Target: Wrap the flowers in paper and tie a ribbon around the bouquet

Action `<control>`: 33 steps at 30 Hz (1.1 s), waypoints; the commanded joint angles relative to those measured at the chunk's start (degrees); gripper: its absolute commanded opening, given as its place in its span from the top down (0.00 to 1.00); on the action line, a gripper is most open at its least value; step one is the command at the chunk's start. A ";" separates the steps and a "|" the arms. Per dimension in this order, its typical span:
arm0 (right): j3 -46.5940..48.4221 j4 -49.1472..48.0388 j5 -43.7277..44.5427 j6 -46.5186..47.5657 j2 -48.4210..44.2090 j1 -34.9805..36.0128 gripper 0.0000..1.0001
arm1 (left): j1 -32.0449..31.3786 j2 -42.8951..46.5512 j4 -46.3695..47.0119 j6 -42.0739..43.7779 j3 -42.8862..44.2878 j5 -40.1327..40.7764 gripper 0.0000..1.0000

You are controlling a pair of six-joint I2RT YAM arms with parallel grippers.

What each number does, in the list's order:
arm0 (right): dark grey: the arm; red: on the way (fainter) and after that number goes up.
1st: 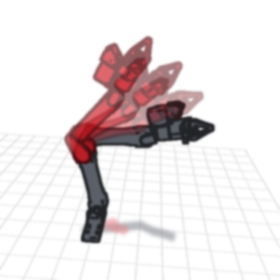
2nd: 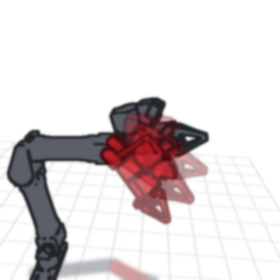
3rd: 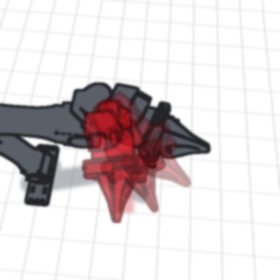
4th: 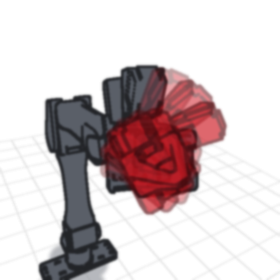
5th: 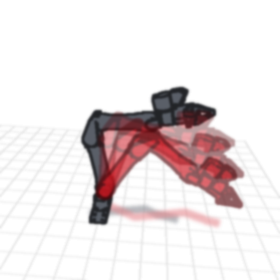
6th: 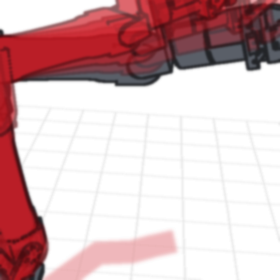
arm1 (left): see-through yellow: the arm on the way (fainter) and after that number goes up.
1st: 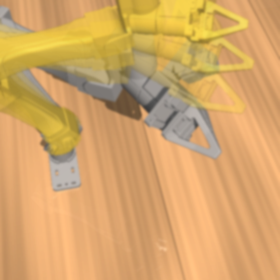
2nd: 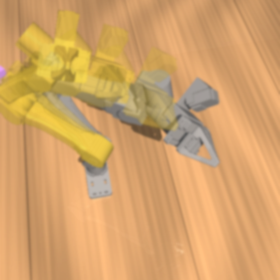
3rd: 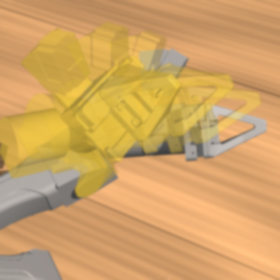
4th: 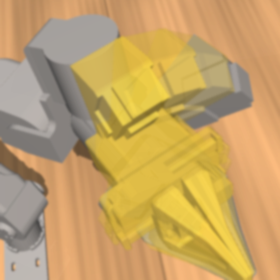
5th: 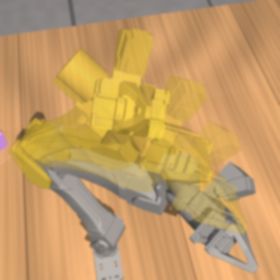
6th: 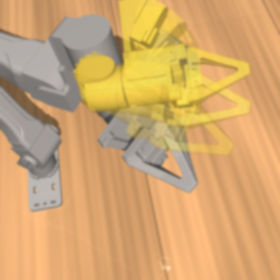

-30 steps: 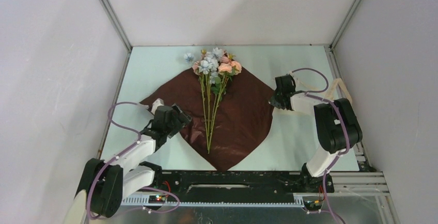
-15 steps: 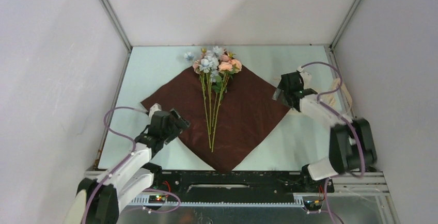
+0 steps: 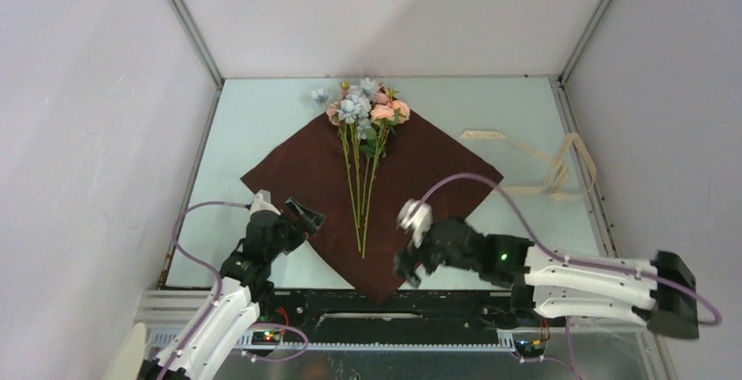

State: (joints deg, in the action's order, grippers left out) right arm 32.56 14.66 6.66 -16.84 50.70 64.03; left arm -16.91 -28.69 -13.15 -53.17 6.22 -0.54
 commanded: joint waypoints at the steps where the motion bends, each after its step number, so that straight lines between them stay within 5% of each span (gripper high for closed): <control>1: 0.13 -12.94 -9.62 15.44 7.75 15.63 0.01 | -0.67 -2.26 -0.67 -2.28 -3.00 -4.30 0.00; 8: 7.53 -16.84 -2.35 19.40 29.15 22.06 0.02 | -1.06 -7.45 0.63 -2.62 0.22 -3.33 0.00; 15: 8.23 -18.24 3.93 18.90 34.40 21.62 0.10 | -1.18 -8.97 0.19 -2.77 1.21 -2.51 0.00; 17: 8.27 -17.76 3.13 18.69 35.50 20.90 0.28 | -1.14 -8.89 0.19 -2.89 1.22 -2.48 0.00; 18: 8.68 -17.31 3.03 18.56 35.65 20.73 0.48 | -1.13 -8.87 -0.24 -2.85 1.53 -2.20 0.00; 20: 9.12 -15.50 2.95 18.14 35.20 21.03 0.73 | -1.16 -8.70 -1.05 -2.62 2.12 -1.64 0.00; 24: 9.72 -14.93 0.07 20.87 32.95 20.60 1.00 | -1.12 -8.34 -0.18 -1.72 2.19 -1.86 0.00; 33: 22.77 -4.57 -9.27 38.68 36.85 5.89 1.00 | -1.20 1.97 -15.54 2.67 10.63 4.75 0.00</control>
State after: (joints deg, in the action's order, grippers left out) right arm 47.55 5.76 1.83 11.73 85.78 76.05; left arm -17.91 -31.86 -18.98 -53.67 11.70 -0.82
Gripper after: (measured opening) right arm 0.007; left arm 0.995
